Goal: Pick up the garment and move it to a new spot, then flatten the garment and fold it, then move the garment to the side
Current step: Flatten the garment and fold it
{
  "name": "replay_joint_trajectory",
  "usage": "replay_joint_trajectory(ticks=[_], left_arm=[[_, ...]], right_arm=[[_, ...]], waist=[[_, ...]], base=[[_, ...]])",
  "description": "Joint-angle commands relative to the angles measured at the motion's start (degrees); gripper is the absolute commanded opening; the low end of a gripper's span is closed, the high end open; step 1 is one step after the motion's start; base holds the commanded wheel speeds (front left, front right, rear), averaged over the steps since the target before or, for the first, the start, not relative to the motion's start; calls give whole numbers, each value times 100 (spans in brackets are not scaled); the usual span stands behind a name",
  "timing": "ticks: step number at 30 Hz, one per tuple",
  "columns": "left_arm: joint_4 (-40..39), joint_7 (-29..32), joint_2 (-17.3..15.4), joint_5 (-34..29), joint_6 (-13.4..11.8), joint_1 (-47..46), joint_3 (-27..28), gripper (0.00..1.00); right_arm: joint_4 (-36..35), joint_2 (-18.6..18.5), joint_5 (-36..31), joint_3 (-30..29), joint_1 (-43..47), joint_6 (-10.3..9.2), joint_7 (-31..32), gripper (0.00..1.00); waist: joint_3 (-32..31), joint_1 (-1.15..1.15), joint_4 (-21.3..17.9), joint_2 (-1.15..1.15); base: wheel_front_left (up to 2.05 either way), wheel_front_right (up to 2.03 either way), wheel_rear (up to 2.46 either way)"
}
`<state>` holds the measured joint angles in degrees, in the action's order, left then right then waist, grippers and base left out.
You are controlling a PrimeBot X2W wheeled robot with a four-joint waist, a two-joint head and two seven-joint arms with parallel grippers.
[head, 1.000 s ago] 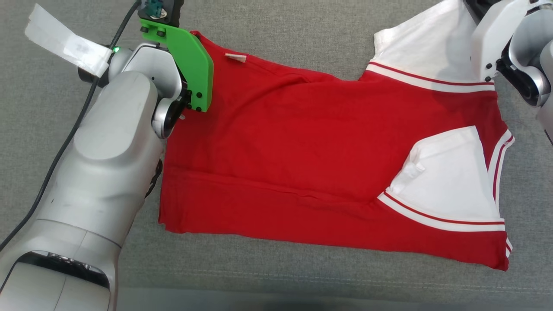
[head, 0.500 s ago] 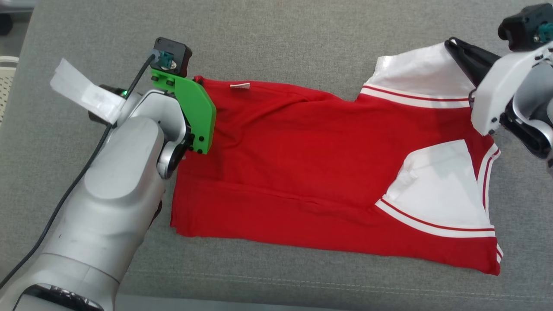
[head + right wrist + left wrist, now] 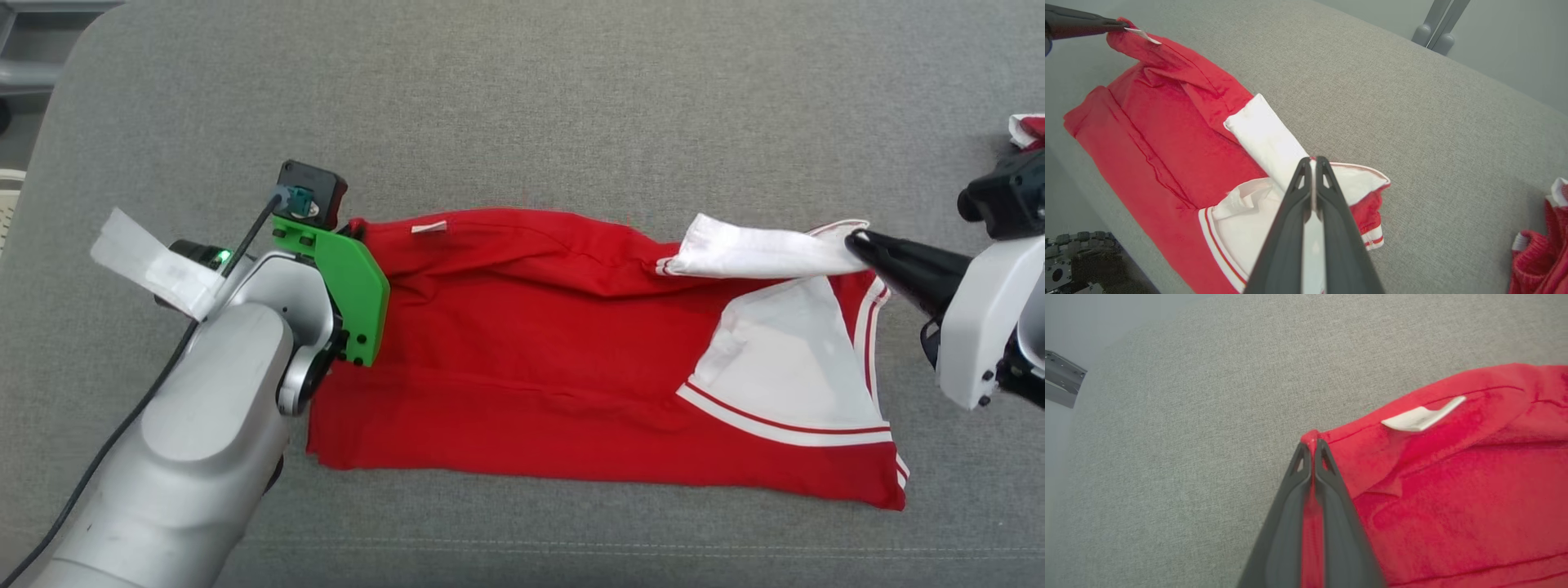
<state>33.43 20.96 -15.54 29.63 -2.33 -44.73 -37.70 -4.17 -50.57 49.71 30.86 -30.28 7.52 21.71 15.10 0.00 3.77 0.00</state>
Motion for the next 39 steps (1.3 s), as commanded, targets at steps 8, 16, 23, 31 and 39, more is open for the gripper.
replay_joint_trajectory(ticks=[8,16,23,31,39], left_arm=[[-511,-33,-326,2,-127,663,-84,0],[-746,-14,-551,-10,-198,1082,-187,0],[-821,8,-633,56,-251,1322,-235,0],[-770,-37,-570,108,-363,1446,-232,100],[-739,-326,-533,199,-541,1692,-141,100]], right_arm=[[-558,77,224,-310,886,-6,675,0],[-751,107,244,-524,1398,-6,1304,0],[-756,155,257,-734,1765,-6,1850,0],[-814,366,291,-914,2086,-6,2267,0],[-726,744,121,-1149,2399,-5,2454,100]], waist=[[-158,0,-68,0],[-317,0,-42,0],[-422,0,-20,0],[-501,0,-16,0],[-723,0,9,0]], base=[[0,0,0],[0,0,0],[0,0,0],[0,0,0],[0,0,0]])
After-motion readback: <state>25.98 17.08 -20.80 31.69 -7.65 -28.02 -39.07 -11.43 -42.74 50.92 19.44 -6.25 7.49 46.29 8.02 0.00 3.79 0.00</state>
